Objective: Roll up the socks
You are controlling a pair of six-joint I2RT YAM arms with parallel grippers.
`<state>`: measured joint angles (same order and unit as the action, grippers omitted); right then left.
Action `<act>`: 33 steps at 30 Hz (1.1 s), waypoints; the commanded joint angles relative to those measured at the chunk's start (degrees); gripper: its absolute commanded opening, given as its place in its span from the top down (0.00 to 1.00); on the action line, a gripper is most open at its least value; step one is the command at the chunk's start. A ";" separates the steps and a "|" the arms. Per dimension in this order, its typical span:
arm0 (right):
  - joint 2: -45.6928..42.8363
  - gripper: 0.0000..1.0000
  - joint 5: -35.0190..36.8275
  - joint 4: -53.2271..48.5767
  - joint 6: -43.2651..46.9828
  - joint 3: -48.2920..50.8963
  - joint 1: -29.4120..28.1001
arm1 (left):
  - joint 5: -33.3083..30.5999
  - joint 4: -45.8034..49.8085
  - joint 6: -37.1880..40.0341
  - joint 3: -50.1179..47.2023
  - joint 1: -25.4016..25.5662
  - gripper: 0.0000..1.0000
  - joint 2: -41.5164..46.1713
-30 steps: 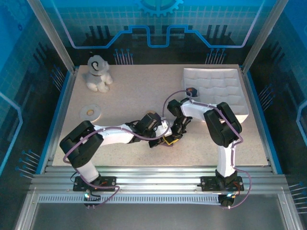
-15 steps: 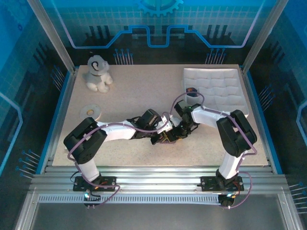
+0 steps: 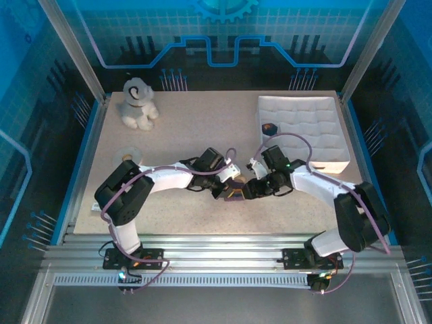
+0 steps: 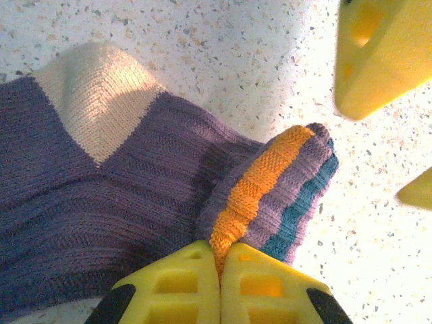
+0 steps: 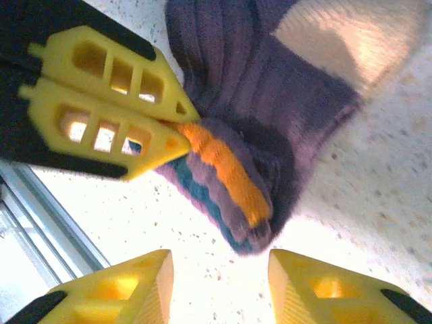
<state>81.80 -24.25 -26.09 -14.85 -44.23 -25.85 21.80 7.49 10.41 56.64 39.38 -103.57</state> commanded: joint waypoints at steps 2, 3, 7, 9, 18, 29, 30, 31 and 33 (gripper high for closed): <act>-3.85 0.59 0.04 6.61 -5.74 2.87 0.98 | 0.73 7.20 -1.79 0.37 -0.81 1.00 -2.86; -3.96 0.59 0.05 8.70 -7.13 3.39 1.05 | 0.93 7.59 -1.87 0.72 -1.00 1.00 -3.05; -2.80 0.58 -0.42 15.04 -10.35 4.78 1.05 | 1.80 8.40 -2.53 1.84 -1.75 1.00 -3.72; -0.87 0.58 -0.34 16.17 -10.55 4.68 0.98 | 2.18 8.01 -2.94 1.90 -2.01 1.00 -3.75; 7.62 0.59 -0.03 17.97 -11.26 3.28 -0.03 | 2.03 6.50 -4.26 1.04 -2.05 1.00 -3.23; 16.97 0.67 6.76 12.47 -10.51 1.19 -2.60 | -1.18 1.98 -4.68 -3.09 -2.03 0.86 2.26; 17.33 0.68 7.25 11.86 -10.17 0.92 -2.67 | -1.32 0.85 -4.17 -4.17 -2.03 0.82 3.76; 17.58 0.69 7.60 11.47 -9.95 0.72 -2.65 | -1.55 -0.26 -3.82 -5.20 -2.09 0.78 5.16; 17.73 0.70 8.31 10.50 -9.28 0.29 -2.79 | -2.18 -2.23 -2.75 -7.33 -2.00 0.74 8.16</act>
<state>96.27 -23.83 -9.56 -25.65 -44.99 -27.66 21.87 6.09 6.22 52.31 37.67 -99.68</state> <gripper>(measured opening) 0.310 0.251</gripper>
